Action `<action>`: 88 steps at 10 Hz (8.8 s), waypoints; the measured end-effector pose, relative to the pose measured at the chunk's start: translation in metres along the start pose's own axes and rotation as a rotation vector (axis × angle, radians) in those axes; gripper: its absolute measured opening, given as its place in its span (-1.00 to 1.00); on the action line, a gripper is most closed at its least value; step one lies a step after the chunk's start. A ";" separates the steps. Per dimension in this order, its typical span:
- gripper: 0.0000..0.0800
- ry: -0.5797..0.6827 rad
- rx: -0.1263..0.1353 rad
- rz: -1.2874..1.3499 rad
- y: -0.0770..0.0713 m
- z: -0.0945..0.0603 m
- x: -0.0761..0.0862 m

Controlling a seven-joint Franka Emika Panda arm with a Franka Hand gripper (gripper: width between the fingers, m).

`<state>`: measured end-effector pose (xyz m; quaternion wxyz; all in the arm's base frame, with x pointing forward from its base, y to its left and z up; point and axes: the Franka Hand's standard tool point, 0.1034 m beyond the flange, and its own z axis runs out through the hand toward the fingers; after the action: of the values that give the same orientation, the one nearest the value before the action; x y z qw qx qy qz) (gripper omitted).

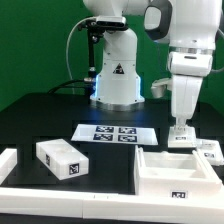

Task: Assemble cabinet

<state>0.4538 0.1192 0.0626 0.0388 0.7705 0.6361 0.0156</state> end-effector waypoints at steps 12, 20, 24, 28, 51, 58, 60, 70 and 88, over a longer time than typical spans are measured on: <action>-0.83 0.004 -0.028 -0.114 0.012 0.001 -0.029; -0.83 -0.166 0.046 -0.145 0.011 -0.003 -0.018; -0.83 -0.122 -0.002 -0.230 0.024 -0.004 -0.024; -0.83 -0.119 -0.005 -0.182 0.019 -0.002 -0.013; -0.83 -0.189 -0.014 -0.173 0.109 0.008 0.001; -0.83 -0.263 0.031 -0.156 0.142 0.012 0.006; -0.72 -0.263 0.031 -0.155 0.142 0.012 0.006; 0.99 -0.235 0.056 -0.065 0.088 -0.021 0.018; 0.99 -0.141 0.111 0.013 -0.018 0.012 0.071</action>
Offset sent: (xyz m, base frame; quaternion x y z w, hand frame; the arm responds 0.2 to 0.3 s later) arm -0.0038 0.0000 0.0014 -0.0332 0.0241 -0.0657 0.9970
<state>0.4505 0.1915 0.0476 0.0407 0.7748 0.6266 -0.0735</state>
